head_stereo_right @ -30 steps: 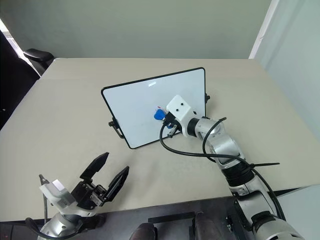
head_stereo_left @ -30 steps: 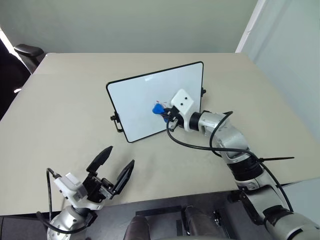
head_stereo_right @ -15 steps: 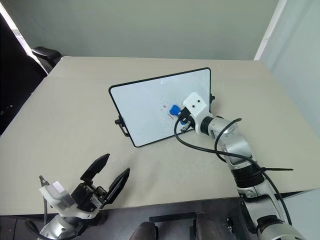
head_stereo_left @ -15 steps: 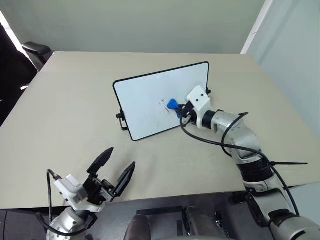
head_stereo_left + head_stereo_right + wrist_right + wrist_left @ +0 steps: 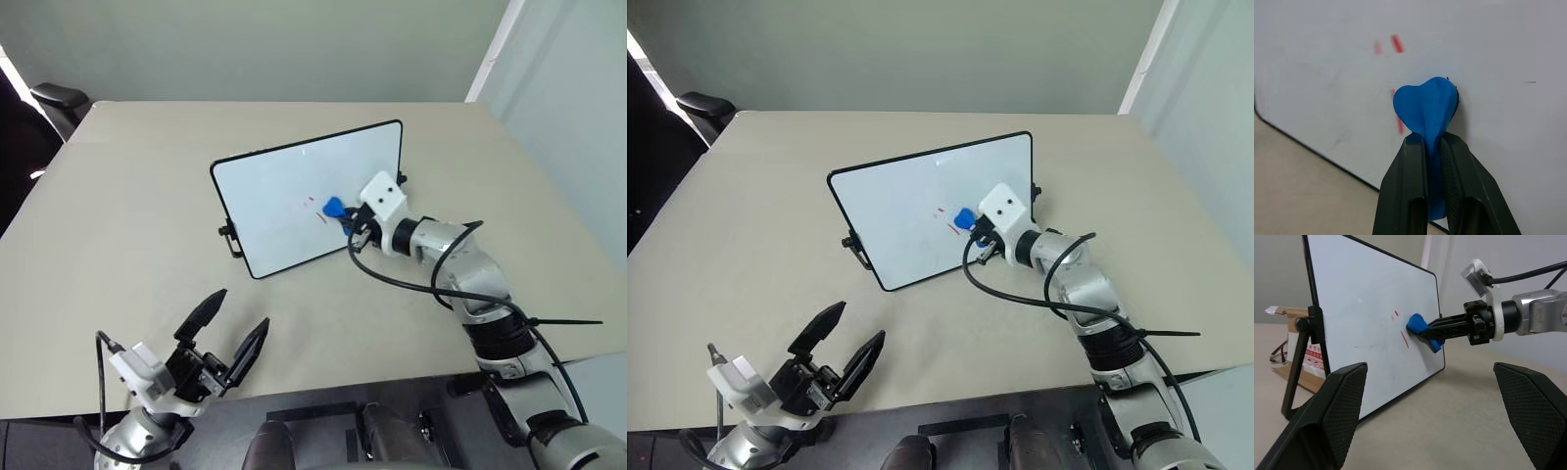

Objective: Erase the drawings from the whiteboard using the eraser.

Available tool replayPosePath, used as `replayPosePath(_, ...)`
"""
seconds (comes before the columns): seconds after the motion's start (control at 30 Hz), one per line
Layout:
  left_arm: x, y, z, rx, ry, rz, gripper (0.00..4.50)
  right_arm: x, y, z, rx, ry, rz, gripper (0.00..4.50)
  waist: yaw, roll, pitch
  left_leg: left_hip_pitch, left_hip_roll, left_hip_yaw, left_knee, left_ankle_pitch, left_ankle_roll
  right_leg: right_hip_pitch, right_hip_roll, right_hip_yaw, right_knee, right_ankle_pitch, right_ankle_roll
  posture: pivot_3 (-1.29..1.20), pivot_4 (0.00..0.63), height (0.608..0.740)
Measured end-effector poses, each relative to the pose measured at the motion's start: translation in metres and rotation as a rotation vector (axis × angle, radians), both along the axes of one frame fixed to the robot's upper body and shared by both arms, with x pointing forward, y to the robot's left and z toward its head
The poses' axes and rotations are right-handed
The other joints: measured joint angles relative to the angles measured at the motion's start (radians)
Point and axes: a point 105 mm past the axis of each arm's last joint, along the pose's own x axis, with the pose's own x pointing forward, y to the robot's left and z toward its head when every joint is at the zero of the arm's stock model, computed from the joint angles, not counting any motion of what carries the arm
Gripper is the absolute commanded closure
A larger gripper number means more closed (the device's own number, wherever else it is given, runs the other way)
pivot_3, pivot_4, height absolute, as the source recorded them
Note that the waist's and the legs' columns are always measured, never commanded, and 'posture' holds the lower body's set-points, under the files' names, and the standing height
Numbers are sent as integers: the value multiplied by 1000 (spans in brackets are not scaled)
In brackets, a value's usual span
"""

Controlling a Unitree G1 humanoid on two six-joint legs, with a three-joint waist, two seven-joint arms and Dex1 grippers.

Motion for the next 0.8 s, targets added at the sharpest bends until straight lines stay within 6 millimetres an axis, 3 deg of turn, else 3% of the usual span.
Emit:
replayPosePath(0.23, 0, 0, 0, 0, 0, -1, 0, -5, 23, 7, -8, -22, 78, 4265, -3, 0, 0, -3, 0, -1, 0, 0, 0, -3, 0, 0, 0, 1, 1, 0, 150, 740)
replayPosePath(0.8, 1, 0, 0, -2, -2, 1, 0, -2, 33, 14, -8, -43, 105, 4265, -16, 0, 0, -4, 0, -2, 1, 4, -3, -4, -1, 0, 0, 5, 7, 0, 150, 740)
